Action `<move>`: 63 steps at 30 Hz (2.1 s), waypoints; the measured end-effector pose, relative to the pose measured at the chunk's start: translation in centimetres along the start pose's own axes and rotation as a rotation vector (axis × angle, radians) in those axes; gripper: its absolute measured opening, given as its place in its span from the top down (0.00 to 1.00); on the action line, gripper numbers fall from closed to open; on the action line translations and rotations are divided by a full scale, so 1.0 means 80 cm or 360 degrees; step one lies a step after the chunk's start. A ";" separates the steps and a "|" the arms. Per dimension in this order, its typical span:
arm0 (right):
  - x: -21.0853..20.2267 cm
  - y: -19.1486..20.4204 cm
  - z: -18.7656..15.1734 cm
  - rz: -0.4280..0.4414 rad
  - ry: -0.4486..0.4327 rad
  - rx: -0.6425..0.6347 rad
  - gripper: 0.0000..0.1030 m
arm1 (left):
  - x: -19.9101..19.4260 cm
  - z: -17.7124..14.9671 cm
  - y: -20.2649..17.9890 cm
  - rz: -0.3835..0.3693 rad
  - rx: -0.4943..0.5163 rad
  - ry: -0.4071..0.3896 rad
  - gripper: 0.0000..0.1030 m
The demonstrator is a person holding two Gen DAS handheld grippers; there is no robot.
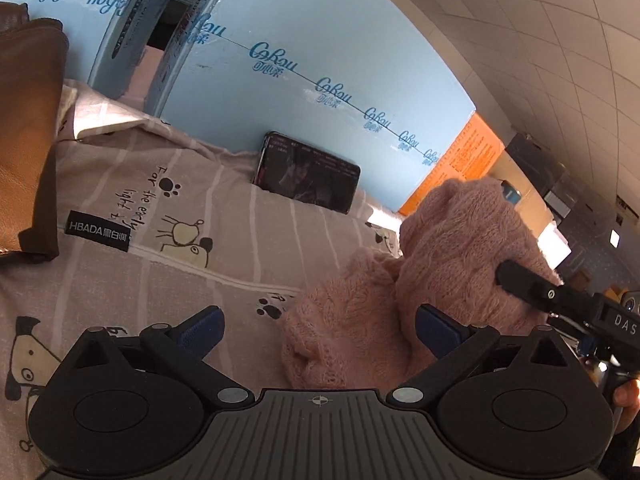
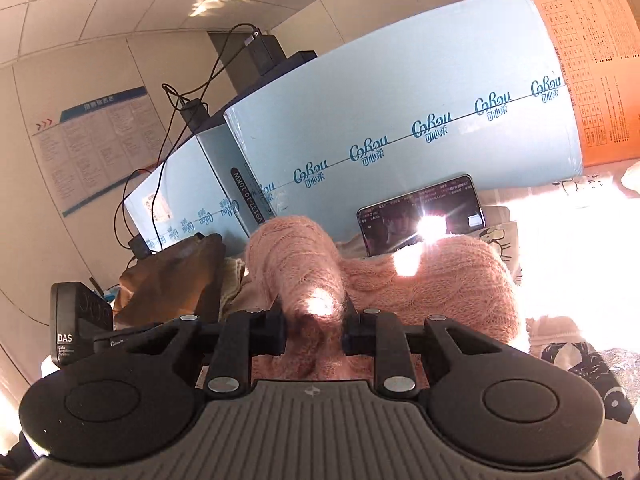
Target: Fold clothes
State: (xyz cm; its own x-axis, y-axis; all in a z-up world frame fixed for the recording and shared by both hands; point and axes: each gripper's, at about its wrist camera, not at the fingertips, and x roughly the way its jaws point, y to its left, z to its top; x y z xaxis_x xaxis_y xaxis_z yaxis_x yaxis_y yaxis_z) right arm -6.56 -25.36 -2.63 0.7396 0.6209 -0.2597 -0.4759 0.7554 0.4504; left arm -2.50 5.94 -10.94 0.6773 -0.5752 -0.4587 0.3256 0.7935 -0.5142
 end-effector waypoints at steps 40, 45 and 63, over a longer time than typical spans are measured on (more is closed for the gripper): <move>-0.042 -0.145 -0.011 -0.0938 -0.0225 0.0124 0.39 | -0.005 0.000 0.009 0.0589 0.0285 -0.0116 0.43; -0.033 -0.113 -0.017 -0.0676 -0.0219 -0.0133 0.21 | -0.005 -0.002 0.008 0.0579 0.0286 -0.0109 0.39; 0.031 -0.108 -0.024 -0.0487 0.0256 -0.0253 0.11 | -0.002 -0.002 0.007 0.0556 0.0283 -0.0098 0.35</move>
State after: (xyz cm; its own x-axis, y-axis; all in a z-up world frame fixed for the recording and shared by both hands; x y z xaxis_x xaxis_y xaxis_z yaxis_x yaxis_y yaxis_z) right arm -1.54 -29.94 -8.76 0.7807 0.3768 -0.4984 -0.3217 0.9263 0.1964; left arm -2.53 6.46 -11.28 0.8043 -0.2555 -0.5365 0.1739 0.9645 -0.1986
